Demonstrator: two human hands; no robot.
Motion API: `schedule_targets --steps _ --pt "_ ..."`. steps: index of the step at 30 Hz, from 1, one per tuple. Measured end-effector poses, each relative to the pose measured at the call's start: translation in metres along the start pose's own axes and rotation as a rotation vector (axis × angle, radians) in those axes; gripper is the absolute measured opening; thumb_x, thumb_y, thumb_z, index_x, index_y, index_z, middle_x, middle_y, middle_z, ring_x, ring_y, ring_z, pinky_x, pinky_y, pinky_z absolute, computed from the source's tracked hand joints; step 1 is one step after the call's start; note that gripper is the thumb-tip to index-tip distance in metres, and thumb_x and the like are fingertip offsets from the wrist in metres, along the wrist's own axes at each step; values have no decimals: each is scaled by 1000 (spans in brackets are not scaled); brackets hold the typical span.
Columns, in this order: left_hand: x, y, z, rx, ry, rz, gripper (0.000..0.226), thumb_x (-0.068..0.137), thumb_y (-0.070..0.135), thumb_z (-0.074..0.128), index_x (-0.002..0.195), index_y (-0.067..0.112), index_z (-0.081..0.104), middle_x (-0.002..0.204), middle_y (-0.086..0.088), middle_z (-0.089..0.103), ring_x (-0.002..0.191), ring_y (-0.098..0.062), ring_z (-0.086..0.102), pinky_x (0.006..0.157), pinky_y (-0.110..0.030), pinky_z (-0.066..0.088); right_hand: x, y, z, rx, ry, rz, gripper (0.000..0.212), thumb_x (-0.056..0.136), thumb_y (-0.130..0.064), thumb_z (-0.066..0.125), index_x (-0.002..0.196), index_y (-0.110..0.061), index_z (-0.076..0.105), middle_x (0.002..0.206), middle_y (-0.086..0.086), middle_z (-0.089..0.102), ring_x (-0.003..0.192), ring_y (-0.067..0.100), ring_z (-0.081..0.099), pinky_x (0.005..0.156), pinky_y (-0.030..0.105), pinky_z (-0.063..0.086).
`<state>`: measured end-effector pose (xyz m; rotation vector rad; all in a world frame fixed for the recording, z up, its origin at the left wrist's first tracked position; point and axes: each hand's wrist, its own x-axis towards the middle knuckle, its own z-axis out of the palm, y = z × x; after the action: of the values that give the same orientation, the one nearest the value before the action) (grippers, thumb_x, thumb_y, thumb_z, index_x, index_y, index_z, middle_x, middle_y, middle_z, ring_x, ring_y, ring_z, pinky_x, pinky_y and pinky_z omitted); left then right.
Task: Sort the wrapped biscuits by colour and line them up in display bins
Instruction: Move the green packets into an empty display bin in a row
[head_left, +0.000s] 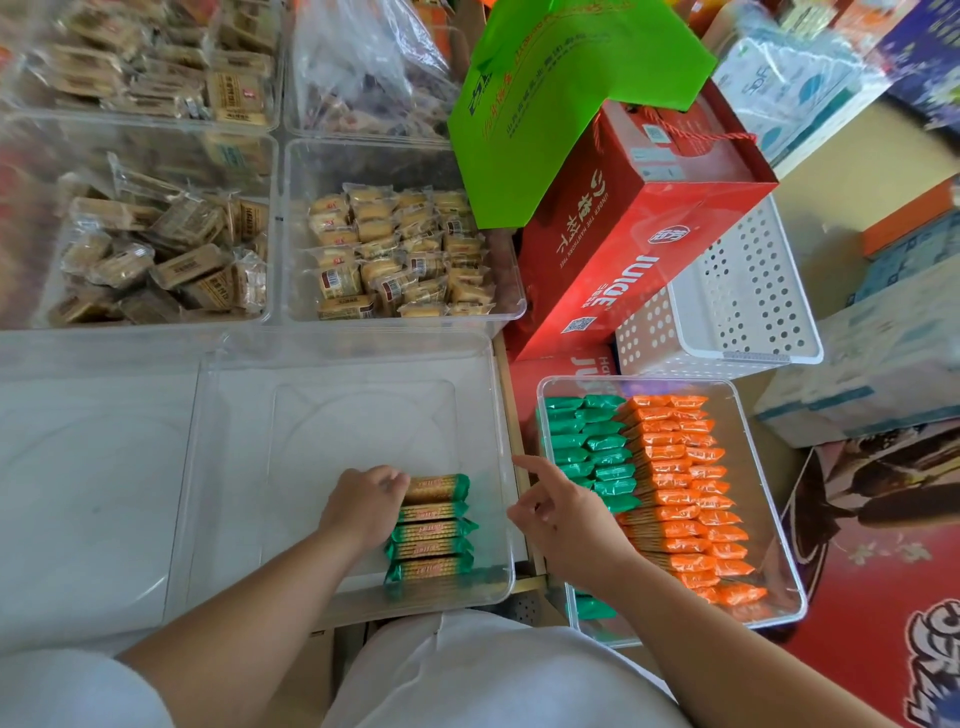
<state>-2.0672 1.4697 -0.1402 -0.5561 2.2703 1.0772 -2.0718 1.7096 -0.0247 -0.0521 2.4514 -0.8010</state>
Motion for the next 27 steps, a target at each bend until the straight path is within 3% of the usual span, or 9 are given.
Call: schedule_targets --steps 2,5,9,12,17,21,24,27 --pt "-1 2 0 -38 -18 -31 43 105 42 46 88 8 67 81 -6 67 77 -21 63 69 -34 49 -3 11 -8 53 68 -2 52 98 -35 62 146 -37 41 98 -17 68 91 1 64 83 23 56" --pt "-3 6 -1 -163 -58 -145 29 99 46 58 94 20 70 93 1 68 86 -18 62 69 -32 51 -3 27 -18 83 133 0 46 97 -36 63 140 -33 49 95 -17 68 87 -1 65 79 22 56" --pt "-2 10 7 -225 29 -164 15 91 36 73 93 22 72 95 5 69 88 -13 62 70 -30 48 -4 33 -20 108 83 -16 43 97 -38 63 138 -32 51 98 -16 68 89 2 65 81 28 57" --pt "-5 12 14 -265 99 -141 6 87 27 79 88 24 74 96 5 71 89 -14 65 69 -28 49 -4 31 -18 138 21 -22 43 98 -37 62 139 -33 50 99 -17 67 92 3 64 79 22 55" --pt "-6 9 19 -164 198 -119 8 87 33 78 89 27 74 92 12 68 90 -12 63 75 -30 50 -6 34 -19 107 -11 -40 42 98 -38 62 138 -35 50 100 -18 66 93 3 64 80 22 56" --pt "-1 13 20 -120 159 -97 13 91 36 73 97 24 73 95 10 65 91 -14 61 72 -30 46 -2 51 -29 70 116 -78 39 96 -35 65 133 -31 57 100 -19 65 90 -1 62 78 22 54" --pt "3 13 21 -144 181 -97 13 89 38 74 94 26 76 106 3 65 95 -18 63 81 -35 55 3 72 -43 27 298 -48 39 94 -30 68 132 -25 61 117 -11 62 102 4 61 87 33 57" --pt "-1 18 19 0 219 -71 19 88 49 69 97 34 75 114 1 65 92 -18 64 81 -37 57 8 99 -62 -201 297 -12 59 88 -29 75 142 -24 54 140 -5 53 127 19 51 105 37 45"
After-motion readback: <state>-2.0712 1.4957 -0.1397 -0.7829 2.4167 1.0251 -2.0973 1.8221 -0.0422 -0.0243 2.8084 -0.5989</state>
